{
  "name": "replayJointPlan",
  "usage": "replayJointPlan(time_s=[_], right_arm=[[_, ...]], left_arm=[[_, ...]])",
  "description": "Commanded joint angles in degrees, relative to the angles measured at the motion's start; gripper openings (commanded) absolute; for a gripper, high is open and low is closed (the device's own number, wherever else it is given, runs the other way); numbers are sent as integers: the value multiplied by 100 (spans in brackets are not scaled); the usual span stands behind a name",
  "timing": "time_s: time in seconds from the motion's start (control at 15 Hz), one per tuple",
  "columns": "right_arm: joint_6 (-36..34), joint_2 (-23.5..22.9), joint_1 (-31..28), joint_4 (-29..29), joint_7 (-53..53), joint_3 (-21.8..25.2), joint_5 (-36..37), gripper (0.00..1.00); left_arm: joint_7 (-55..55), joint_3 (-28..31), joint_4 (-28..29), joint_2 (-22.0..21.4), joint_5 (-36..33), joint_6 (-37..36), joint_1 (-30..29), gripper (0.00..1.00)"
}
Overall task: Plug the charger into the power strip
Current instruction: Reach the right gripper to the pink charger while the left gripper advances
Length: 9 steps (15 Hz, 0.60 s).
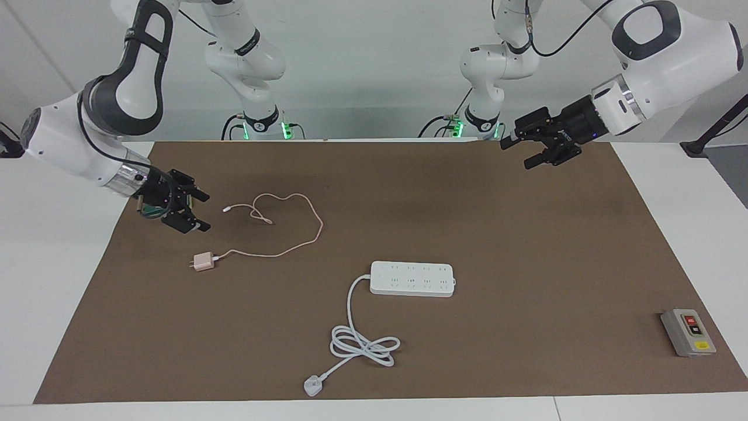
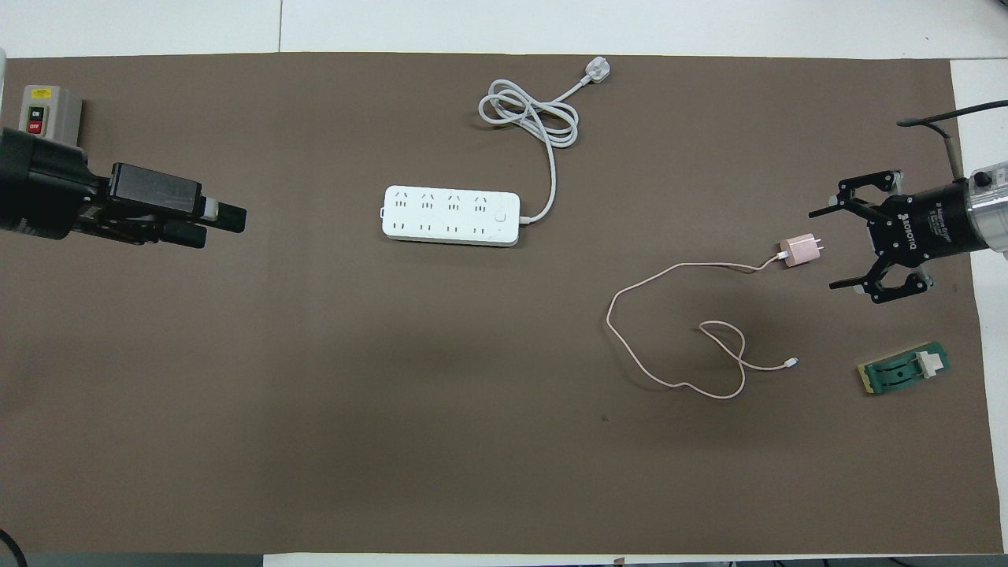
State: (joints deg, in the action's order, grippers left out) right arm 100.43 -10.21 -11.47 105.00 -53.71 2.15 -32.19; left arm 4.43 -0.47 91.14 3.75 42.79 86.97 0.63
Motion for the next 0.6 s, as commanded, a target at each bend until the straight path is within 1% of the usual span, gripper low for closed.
replayJointPlan(time_s=[0.0, 0.13, 0.27, 0.4, 0.53], right_arm=[[135, -304, -136, -14, -342, -40, -611, 100], [135, -585, -250, -128, -342, -48, -719, 100], [108, -885, -382, -339, -316, -48, -824, 100], [73, -1009, -409, -419, -254, -48, -833, 100], [3, -1219, -435, -611, -19, -48, -825, 100]], left_arm=[[-21, -14, -69, 284, 431, 328, -63, 100], [-3, -23, -78, 337, 782, 565, -229, 100], [6, -15, -78, 486, 1378, 637, -265, 100], [14, -23, -78, 609, 1976, 663, -326, 100], [364, -23, -78, 802, 2364, 663, -300, 100]])
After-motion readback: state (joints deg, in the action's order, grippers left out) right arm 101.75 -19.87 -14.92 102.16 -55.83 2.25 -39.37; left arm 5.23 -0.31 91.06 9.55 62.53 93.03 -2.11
